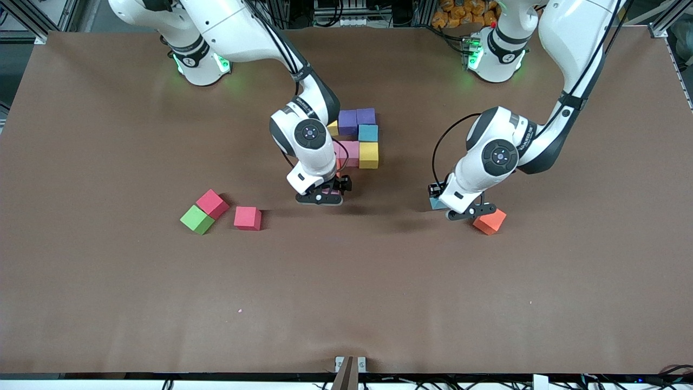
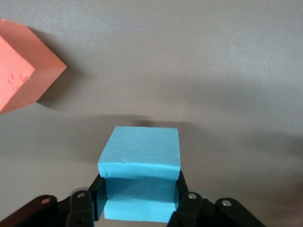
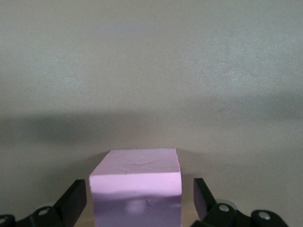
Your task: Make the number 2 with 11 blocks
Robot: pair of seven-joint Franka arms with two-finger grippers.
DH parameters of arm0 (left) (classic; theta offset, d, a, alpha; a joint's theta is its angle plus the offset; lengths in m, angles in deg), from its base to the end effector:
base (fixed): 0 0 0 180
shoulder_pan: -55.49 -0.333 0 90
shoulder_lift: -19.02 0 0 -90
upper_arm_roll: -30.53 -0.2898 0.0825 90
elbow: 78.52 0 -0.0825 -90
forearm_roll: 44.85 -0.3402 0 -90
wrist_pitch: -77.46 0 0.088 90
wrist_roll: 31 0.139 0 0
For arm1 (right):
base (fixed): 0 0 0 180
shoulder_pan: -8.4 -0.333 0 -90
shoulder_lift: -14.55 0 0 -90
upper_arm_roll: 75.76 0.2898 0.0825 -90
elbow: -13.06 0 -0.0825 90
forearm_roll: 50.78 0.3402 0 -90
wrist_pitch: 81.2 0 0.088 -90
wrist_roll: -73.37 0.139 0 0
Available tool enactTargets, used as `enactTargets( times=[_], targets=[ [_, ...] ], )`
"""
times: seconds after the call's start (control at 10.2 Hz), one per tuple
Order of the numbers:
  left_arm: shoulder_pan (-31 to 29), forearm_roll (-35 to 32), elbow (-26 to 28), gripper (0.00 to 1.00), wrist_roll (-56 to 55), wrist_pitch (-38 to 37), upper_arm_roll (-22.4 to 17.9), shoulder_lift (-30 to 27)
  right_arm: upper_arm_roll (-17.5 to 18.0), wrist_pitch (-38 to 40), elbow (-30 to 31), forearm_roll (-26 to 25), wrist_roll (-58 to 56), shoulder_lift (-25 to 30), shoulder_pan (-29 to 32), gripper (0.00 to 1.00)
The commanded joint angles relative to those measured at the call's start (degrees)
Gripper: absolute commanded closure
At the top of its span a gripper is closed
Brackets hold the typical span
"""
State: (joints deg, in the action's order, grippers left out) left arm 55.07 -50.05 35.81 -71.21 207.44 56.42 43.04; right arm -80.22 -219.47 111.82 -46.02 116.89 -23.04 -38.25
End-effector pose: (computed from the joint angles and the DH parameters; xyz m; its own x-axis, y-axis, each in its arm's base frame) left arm 0.5012 -0.2319 0.2362 0.9654 0.2142 -0.1490 0.2202 -0.9751 0.0250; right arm 0.4628 0.4269 0.1882 0.9975 -0.0675 0.0193 -0.0669 -0.9972 -0.0321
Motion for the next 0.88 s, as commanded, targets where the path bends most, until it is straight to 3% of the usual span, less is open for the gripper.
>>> enactTargets(
  times=[0.0,0.29,0.49,0.79],
  targets=[
    [0.95,1.07,-2.43,0.42,-7.91,-3.32,0.13,-0.64,-0.64,6.32,-1.47,-0.46,1.39,2.95,-1.08,0.0],
    [3.93,1.07,-4.37,0.43,-24.69,-3.33,0.92,-0.03,-0.64,15.98,-0.68,-0.46,-0.62,11.99,1.19,0.0],
    [6.21,1.07,-5.16,0.43,-33.4,-3.33,0.92,0.75,-0.9,18.56,1.15,-0.72,-7.96,16.83,5.58,0.0],
    [11.56,1.07,-12.78,0.43,-51.39,-3.33,0.84,6.18,-0.9,20.39,4.15,-0.28,-18.02,20.36,12.63,0.0]
  ],
)
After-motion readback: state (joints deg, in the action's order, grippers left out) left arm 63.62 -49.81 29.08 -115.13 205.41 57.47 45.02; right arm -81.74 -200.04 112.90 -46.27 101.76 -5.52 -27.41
